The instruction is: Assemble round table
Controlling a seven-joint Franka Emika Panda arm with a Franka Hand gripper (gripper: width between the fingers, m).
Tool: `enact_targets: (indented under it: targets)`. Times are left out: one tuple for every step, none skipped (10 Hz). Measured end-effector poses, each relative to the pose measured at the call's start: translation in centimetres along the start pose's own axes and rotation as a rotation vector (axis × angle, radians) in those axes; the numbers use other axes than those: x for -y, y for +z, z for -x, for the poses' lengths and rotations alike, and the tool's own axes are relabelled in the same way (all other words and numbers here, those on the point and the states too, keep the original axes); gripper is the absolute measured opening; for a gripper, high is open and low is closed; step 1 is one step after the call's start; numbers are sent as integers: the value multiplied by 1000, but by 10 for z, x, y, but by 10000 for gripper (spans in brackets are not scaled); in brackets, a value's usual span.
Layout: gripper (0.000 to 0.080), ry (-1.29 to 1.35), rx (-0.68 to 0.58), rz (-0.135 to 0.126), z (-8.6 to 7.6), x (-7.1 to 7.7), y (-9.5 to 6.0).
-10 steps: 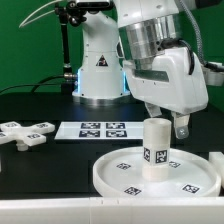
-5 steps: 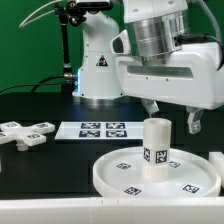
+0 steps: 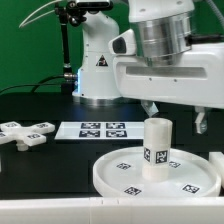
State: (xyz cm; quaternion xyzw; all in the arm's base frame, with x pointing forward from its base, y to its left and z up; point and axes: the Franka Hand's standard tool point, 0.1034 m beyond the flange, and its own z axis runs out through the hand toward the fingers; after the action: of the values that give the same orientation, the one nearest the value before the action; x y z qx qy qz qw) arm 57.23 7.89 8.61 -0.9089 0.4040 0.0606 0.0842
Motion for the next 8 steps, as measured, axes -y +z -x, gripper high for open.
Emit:
enact_targets:
  targets:
    - [649, -28, 16, 7, 0, 2, -1]
    - [649, -103, 16, 6, -1, 2, -1]
    - [649, -158, 17, 7, -1, 1, 0]
    - [649, -242, 24, 10, 0, 0, 1]
    - [649, -327, 30, 15, 1, -4, 2]
    - [649, -410, 32, 20, -1, -9, 2]
    - [649, -521, 34, 30, -1, -15, 1]
    - [649, -609, 40, 33, -2, -19, 0]
